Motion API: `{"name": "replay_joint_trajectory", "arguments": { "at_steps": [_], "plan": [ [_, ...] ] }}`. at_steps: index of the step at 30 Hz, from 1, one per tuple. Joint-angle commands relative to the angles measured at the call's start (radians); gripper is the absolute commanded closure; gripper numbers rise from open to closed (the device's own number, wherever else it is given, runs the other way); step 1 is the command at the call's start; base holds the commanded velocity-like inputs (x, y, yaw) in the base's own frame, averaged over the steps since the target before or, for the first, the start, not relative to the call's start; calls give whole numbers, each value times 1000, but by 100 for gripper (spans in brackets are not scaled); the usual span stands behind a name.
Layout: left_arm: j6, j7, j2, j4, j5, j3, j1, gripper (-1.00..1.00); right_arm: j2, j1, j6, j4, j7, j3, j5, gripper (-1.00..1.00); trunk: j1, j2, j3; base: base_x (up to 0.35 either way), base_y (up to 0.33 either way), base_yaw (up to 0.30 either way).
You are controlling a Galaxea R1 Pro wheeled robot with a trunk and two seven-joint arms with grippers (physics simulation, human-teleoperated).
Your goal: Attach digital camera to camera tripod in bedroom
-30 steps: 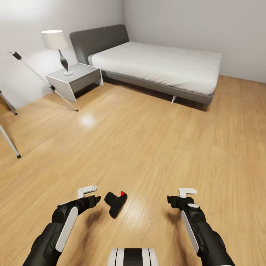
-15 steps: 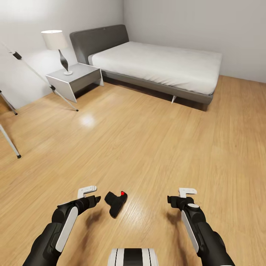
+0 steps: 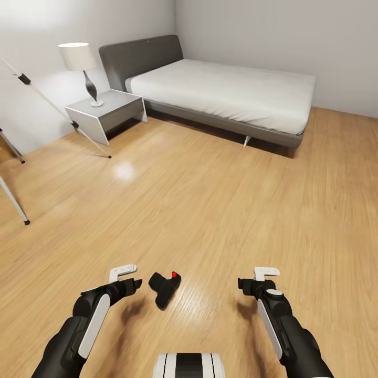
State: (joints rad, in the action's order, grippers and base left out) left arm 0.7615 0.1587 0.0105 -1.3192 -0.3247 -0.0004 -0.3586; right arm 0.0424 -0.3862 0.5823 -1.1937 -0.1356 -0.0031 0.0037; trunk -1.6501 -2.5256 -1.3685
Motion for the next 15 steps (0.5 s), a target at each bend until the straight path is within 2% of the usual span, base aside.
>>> {"name": "replay_joint_trajectory", "arguments": {
  "at_steps": [1, 6, 15],
  "plan": [
    [4, 8, 1, -1, -10, 0, 0, -100, 0, 0, 5, -1, -3, 0, 0, -100, 0, 0, -1, 0, 0, 0],
    [3, 10, 1, 1, -8, -1, 0, -100, 1, 0, 6, -1, -8, -1, -6, -100, 0, 0, 0, 0, 0, -11],
    [2, 11, 2, 4, -4, -1, 0, -100, 2, -1, 7, 0, -14, 0, -8, -100, 0, 0, 4, 0, 0, -192]
  ]
}}
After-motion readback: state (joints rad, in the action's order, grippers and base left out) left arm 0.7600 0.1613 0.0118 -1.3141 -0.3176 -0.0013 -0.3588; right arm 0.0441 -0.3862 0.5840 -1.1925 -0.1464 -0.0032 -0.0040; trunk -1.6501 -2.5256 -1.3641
